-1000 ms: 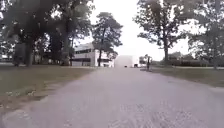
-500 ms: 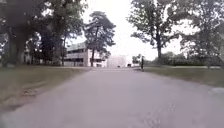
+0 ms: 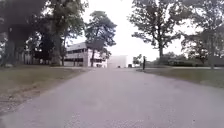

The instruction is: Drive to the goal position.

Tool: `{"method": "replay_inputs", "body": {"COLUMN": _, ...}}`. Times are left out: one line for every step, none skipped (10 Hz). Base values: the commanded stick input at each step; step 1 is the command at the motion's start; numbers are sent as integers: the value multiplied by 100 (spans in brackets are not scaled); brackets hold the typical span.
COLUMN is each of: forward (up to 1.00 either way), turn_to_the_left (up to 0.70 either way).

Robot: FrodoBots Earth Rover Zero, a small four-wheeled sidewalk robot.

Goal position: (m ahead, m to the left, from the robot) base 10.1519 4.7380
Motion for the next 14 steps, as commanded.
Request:
{"method": "replay_inputs", "body": {"forward": 85, "turn_to_the_left": 0}}
{"method": "replay_inputs", "body": {"forward": 85, "turn_to_the_left": 0}}
{"method": "replay_inputs", "body": {"forward": 85, "turn_to_the_left": 0}}
{"method": "replay_inputs", "body": {"forward": 85, "turn_to_the_left": 0}}
{"method": "replay_inputs", "body": {"forward": 85, "turn_to_the_left": 0}}
{"method": "replay_inputs", "body": {"forward": 85, "turn_to_the_left": 0}}
{"method": "replay_inputs", "body": {"forward": 85, "turn_to_the_left": 0}}
{"method": "replay_inputs", "body": {"forward": 85, "turn_to_the_left": 0}}
{"method": "replay_inputs", "body": {"forward": 85, "turn_to_the_left": 0}}
{"method": "replay_inputs", "body": {"forward": 85, "turn_to_the_left": 0}}
{"method": "replay_inputs", "body": {"forward": 85, "turn_to_the_left": 0}}
{"method": "replay_inputs", "body": {"forward": 85, "turn_to_the_left": 0}}
{"method": "replay_inputs", "body": {"forward": 85, "turn_to_the_left": 0}}
{"method": "replay_inputs", "body": {"forward": 85, "turn_to_the_left": 0}}
